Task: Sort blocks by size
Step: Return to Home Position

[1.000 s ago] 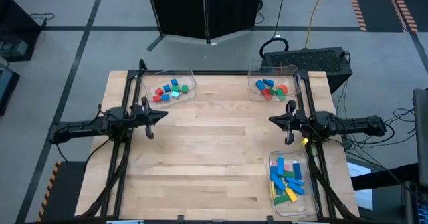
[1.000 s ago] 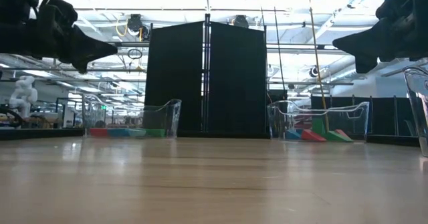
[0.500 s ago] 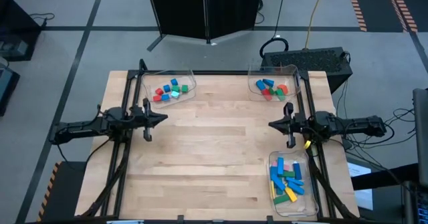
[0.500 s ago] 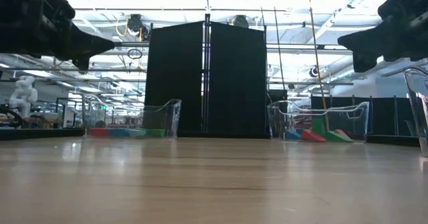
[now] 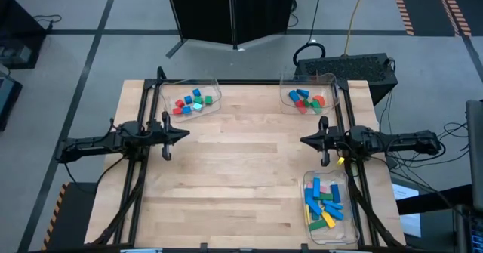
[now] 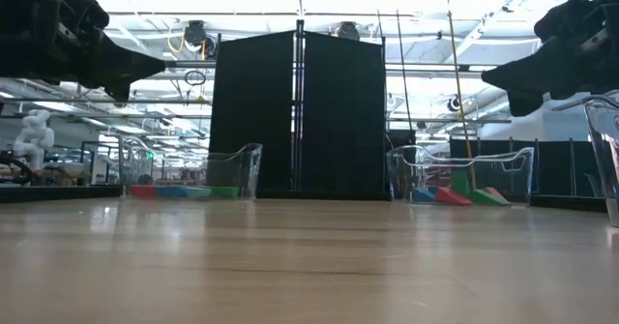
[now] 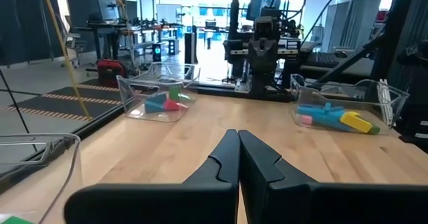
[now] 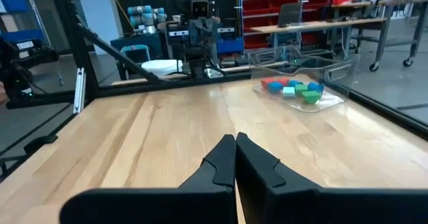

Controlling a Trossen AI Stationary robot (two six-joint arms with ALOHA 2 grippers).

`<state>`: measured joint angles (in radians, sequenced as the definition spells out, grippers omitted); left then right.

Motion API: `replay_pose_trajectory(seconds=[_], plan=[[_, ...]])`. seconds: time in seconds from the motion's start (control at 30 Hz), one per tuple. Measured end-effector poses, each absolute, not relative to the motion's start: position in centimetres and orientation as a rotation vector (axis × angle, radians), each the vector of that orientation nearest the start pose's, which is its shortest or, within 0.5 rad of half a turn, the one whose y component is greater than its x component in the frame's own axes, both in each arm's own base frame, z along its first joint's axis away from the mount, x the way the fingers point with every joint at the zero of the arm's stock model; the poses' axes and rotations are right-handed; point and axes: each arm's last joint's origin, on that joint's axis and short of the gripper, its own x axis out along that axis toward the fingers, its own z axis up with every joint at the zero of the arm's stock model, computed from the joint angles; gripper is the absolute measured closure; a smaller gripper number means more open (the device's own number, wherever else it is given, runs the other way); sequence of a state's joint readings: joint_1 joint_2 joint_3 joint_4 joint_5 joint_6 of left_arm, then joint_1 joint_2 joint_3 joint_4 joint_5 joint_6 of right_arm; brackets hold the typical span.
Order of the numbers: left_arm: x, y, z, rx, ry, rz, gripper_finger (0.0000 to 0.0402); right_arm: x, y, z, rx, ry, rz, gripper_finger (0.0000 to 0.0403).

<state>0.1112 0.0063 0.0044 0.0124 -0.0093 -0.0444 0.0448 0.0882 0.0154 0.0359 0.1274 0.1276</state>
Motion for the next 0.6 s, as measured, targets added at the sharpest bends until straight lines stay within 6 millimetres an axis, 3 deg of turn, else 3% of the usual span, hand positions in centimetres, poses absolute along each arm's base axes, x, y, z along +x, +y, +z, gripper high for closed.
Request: replay_pose_trajectory(seconds=[0.6], plan=[[9.72,1.17,16.58,-0.018,-0.013,0.141,0.0402,10.24,0.08,16.52,0.116,0.032,-0.087,0.0397]])
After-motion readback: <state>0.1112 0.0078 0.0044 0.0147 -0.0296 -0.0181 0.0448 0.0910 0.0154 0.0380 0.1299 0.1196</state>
